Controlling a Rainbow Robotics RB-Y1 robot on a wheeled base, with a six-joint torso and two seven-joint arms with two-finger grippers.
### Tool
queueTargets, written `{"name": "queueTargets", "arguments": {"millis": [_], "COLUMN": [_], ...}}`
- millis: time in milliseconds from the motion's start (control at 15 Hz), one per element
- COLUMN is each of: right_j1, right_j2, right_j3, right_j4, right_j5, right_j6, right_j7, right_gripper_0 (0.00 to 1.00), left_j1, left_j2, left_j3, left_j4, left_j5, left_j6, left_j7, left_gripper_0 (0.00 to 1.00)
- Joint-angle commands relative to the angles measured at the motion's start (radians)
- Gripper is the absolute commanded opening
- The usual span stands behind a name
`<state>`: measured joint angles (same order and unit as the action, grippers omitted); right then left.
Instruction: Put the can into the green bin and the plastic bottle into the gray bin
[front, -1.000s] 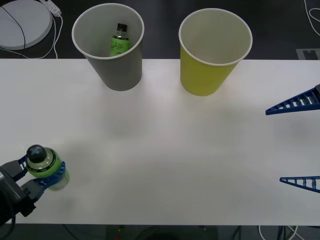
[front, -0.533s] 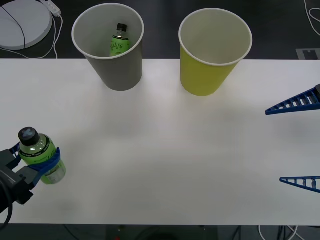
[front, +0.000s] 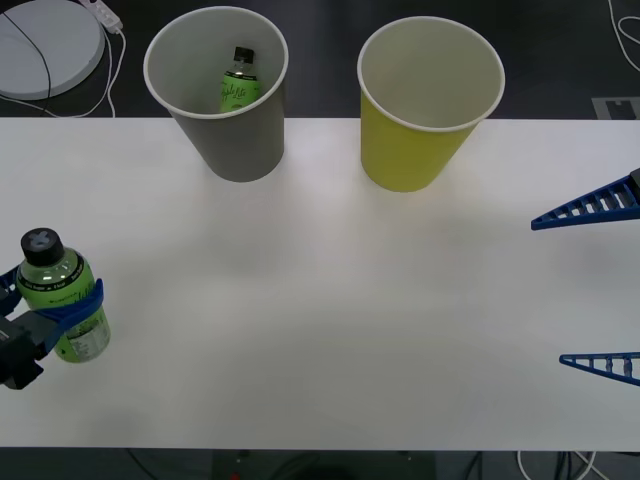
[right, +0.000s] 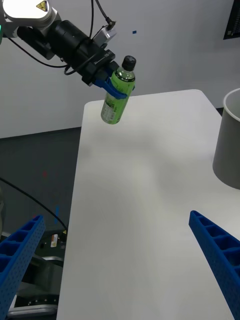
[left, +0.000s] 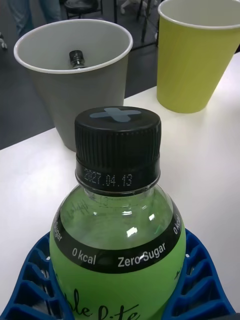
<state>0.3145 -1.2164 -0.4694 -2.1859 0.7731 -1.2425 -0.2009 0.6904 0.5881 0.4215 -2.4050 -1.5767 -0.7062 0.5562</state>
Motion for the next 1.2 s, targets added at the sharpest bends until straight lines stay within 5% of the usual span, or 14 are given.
{"name": "queueTargets", "arguments": {"millis": [67,600,1200], "right_j1": [0.000,0.000,0.000], "right_j2": [0.000,0.000,0.000], "right_j3": [0.000,0.000,0.000], "right_j4": [0.000,0.000,0.000], "right_j5": [0.000,0.000,0.000], "right_j6": [0.000,0.000,0.000], "right_j7": [0.000,0.000,0.000], "right_gripper_0": [1.00,1.00,1.00], "left_j1": [-0.040,-0.127,-0.276], "left_j2": [0.033,0.114,0.133], "left_j3": [0.048,0.122,0.120], "left_j4": [-0.003,-0.002,0.017], "left_j5": [-0.036,-0.092,-0.171], "left_j6": [-0.071,-0.131,-0.133], "left_j7": [0.085,0.297,0.384], "left_gripper_0": [0.00,0.00,0.00]}}
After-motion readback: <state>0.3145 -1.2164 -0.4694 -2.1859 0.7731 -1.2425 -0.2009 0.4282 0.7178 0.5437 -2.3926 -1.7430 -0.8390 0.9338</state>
